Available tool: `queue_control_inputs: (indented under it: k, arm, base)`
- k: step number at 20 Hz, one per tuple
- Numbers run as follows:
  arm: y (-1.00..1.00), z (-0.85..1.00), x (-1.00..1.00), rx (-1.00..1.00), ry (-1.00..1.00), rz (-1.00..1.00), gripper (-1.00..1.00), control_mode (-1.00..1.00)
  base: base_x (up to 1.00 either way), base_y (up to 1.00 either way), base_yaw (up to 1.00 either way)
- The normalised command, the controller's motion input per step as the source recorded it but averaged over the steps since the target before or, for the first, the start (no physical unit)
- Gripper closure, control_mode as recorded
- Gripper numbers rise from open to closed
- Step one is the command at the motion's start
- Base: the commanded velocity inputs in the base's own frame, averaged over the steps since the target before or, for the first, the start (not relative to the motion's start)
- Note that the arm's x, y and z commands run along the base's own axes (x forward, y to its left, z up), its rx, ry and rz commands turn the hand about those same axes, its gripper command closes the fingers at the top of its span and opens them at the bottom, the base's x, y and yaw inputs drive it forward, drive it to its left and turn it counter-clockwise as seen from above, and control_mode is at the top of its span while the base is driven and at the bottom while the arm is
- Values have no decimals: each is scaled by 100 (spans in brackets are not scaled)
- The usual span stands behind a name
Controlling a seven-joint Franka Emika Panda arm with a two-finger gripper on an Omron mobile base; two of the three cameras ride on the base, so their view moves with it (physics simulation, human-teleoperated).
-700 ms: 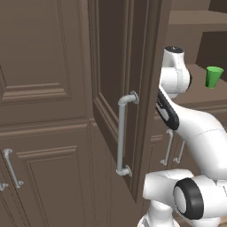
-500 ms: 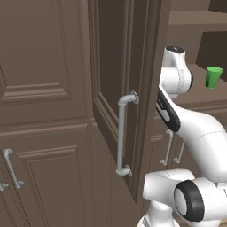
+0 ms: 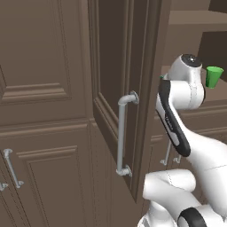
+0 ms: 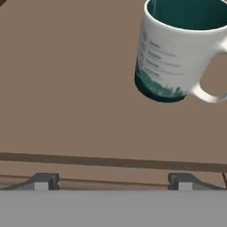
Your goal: There is a tray on the dining counter. Grab the cup, mug, and pitcher and place them on the tray. The pitcher may be placed next to the tray if it cannot fit the tray.
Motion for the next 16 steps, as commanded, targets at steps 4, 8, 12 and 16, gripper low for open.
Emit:
queue_control_inputs:
  k: [4, 8, 12, 16]
  arm:
    - [-29, 25, -11, 0, -21, -2, -100, -100]
    - [-26, 37, -3, 0, -26, 0, -100, -100]
    - [-27, 30, -2, 0, -26, 0, -100, -100]
    - [-30, 33, 0, 0, -17, 0, -100, -100]
  base:
    - [0, 0, 0]
    - [0, 0, 0]
    - [0, 0, 0]
    - [0, 0, 0]
